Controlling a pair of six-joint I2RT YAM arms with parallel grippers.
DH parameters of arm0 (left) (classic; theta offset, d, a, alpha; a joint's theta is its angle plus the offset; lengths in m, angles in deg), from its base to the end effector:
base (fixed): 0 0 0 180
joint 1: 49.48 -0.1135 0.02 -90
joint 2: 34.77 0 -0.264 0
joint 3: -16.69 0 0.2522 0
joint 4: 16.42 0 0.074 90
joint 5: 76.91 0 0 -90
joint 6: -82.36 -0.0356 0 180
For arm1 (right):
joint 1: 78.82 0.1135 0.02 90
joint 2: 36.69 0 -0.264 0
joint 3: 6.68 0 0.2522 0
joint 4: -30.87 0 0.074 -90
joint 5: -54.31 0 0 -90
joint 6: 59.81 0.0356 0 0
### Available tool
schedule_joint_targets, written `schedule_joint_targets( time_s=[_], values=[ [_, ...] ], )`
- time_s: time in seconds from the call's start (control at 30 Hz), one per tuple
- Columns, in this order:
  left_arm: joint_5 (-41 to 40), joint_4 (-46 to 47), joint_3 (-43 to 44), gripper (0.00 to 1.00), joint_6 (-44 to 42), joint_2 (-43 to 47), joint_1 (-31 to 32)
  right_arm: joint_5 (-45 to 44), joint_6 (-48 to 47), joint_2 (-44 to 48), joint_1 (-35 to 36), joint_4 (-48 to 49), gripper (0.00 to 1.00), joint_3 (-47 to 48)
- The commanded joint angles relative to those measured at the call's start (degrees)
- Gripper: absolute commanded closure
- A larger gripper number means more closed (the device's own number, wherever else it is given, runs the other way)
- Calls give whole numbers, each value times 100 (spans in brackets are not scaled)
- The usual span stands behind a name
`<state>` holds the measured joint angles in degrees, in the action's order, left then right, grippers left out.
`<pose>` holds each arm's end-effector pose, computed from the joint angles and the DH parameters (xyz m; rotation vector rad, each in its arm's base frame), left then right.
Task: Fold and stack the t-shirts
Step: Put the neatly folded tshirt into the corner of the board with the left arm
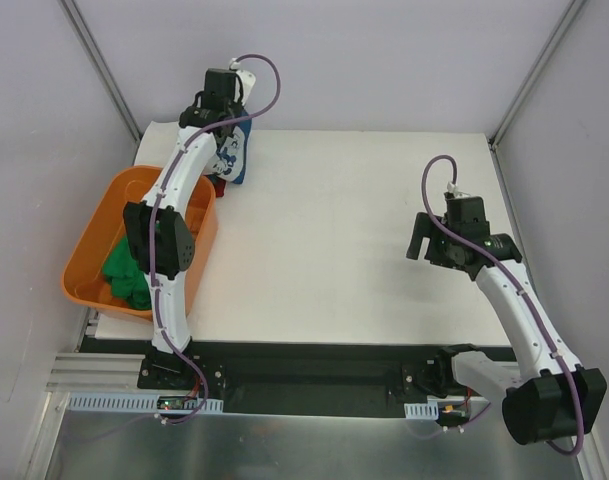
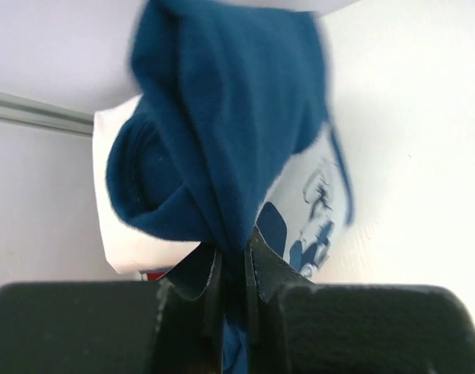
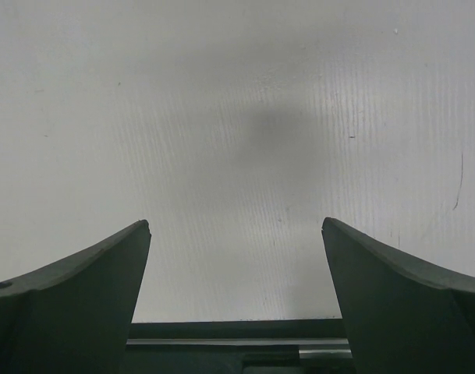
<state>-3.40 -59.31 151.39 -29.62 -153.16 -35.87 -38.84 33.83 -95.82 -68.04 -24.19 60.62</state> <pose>0.4731 -0.1041 0.3682 0.4468 1.9858 0.3844 0.2057 0.0372 0.2960 -0.1228 2.3851 0.0533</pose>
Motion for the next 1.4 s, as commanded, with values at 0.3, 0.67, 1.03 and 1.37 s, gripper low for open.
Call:
schedule_joint_targets(
  time_s=[0.3, 0.67, 1.03, 1.37],
  values=[
    [384, 47, 1264, 100, -694, -193, -376, -255, 23, -406, -24, 113, 4, -10],
    [304, 65, 1502, 100, -1088, -579, -842, -738, 49, -721, -24, 52, 4, 69],
    [594, 513, 1520, 100, -1449, -1072, -1562, -1090, 75, -1433, -24, -150, 4, 315],
    [1078, 1197, 1581, 94, -1292, -1485, -2037, -1503, 154, -1549, -15, -721, 4, 640]
  ],
)
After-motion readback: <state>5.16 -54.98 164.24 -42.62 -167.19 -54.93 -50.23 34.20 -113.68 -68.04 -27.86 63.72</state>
